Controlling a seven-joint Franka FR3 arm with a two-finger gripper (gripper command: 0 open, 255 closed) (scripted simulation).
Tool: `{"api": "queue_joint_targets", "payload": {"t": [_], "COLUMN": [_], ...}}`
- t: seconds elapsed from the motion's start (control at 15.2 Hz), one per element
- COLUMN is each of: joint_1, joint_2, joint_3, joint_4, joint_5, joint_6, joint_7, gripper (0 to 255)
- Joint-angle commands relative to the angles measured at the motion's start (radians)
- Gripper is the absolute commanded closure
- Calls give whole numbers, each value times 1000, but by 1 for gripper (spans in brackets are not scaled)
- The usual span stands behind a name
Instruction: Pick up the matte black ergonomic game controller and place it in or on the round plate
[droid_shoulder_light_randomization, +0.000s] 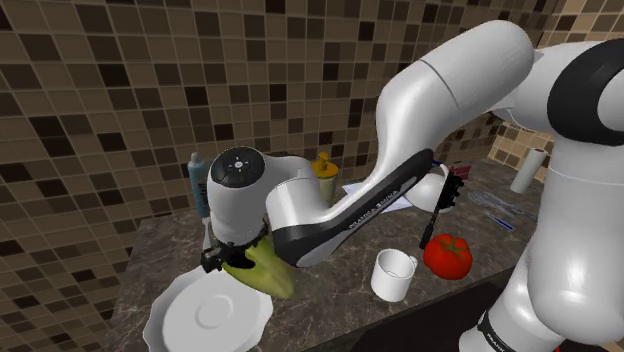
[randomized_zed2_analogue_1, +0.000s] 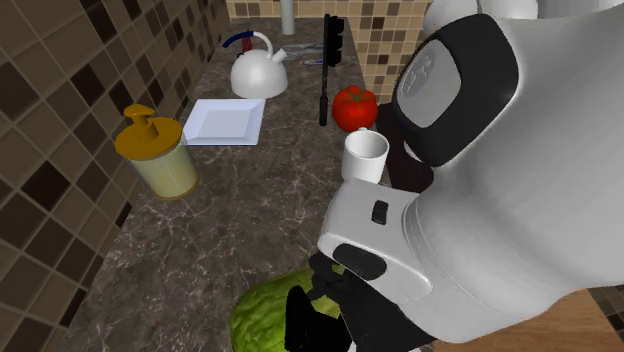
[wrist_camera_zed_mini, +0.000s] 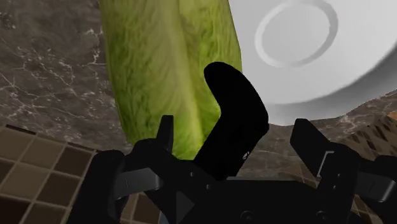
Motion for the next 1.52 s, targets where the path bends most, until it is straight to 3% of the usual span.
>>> {"api": "queue_joint_targets", "payload": {"t": [0.0, 0.33, 0.53, 0.59, 0.79, 0.99, 1.45], "joint_1": [46, 187, 190, 190, 241, 371, 346], "joint_2": [127, 269, 271, 271, 495, 720, 736], "joint_3": [-2, -29, -29, -29, 27, 38, 27], "joint_4": [55, 270, 271, 271, 587, 955, 885], "joint_5": [-13, -37, -41, -41, 27, 40, 25], "joint_6": [-53, -169, -155, -155, -411, -690, -614], "joint_7": [39, 82, 86, 86, -332, -676, -657], "gripper": [255, 255, 255, 0, 0, 0, 0]}}
